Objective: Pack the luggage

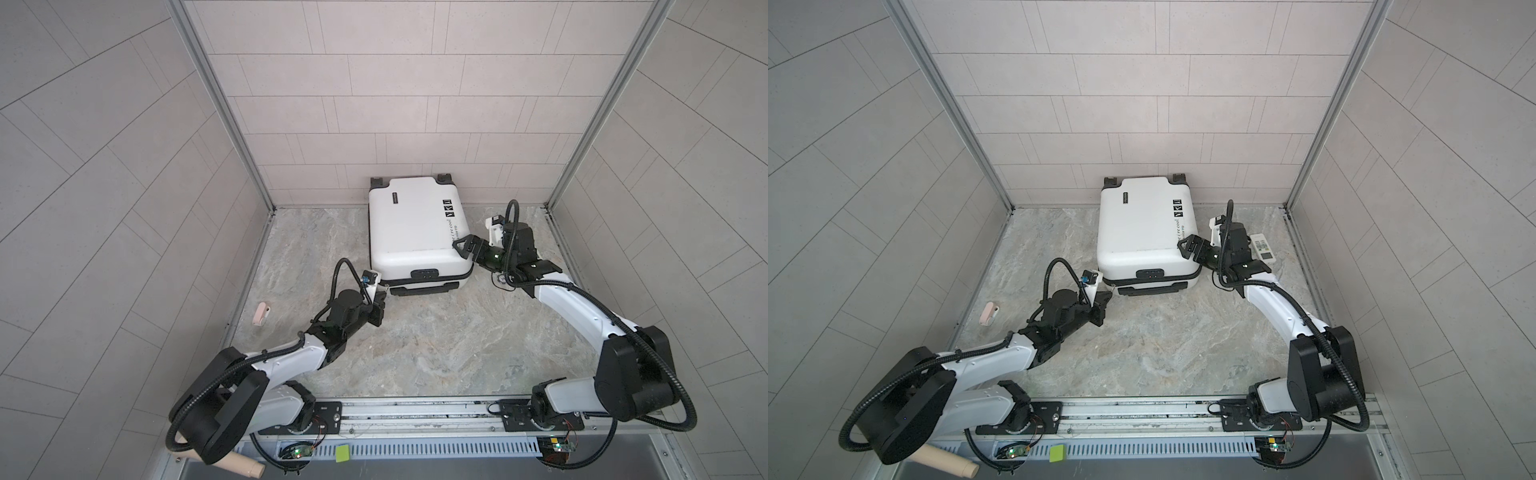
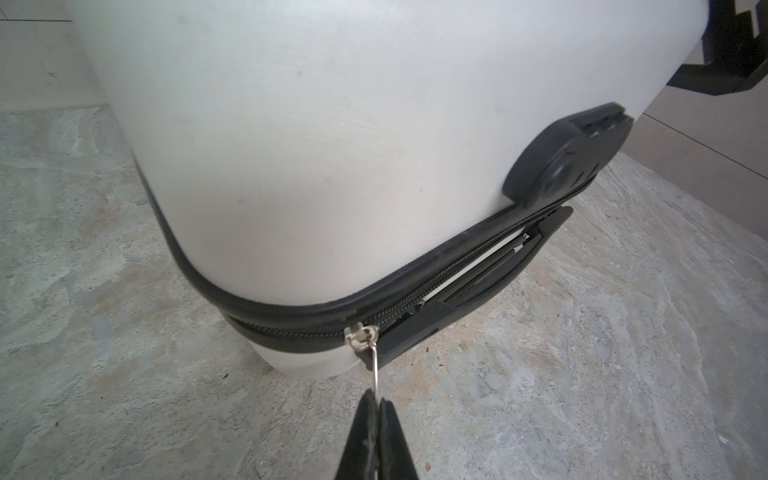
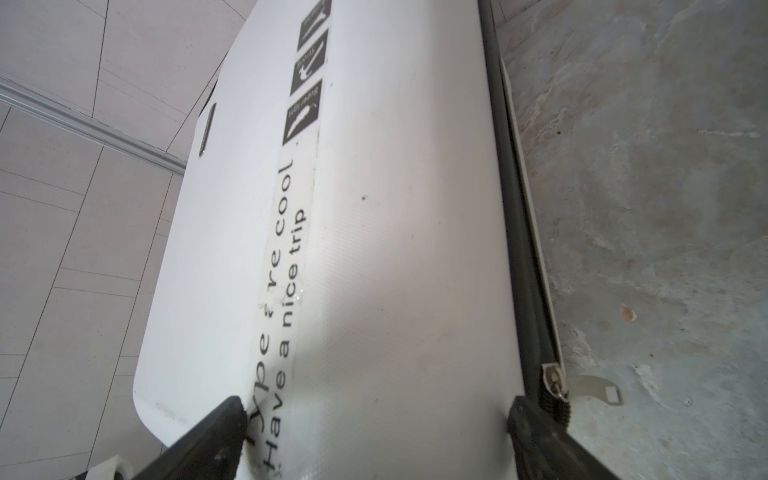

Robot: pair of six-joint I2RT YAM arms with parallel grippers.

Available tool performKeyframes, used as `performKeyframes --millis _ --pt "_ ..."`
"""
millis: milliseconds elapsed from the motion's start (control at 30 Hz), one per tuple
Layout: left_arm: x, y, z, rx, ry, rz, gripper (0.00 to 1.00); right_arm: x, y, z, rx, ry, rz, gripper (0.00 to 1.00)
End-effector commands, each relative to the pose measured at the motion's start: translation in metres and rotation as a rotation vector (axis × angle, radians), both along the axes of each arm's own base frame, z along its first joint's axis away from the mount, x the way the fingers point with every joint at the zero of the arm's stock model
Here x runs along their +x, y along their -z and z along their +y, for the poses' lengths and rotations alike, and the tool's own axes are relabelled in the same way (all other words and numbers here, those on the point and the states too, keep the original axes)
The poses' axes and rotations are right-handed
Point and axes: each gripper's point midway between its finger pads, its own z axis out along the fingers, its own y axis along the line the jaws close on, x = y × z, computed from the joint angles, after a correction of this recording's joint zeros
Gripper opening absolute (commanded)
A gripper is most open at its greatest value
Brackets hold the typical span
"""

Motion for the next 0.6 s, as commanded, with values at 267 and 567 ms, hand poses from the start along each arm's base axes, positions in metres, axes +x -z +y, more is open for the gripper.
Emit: performKeyframes --millis 267,567 --pt "-0.017 -0.025 -0.044 -0.018 0.171 -0.070 0.00 -0.022 0.029 0.031 0.000 -0.097 0.104 0.99" --pt "-0.018 -0.022 -0.063 -0.015 0.214 -0.063 0.00 -0.024 0.029 0.032 -0.002 -0.099 0.104 0.99"
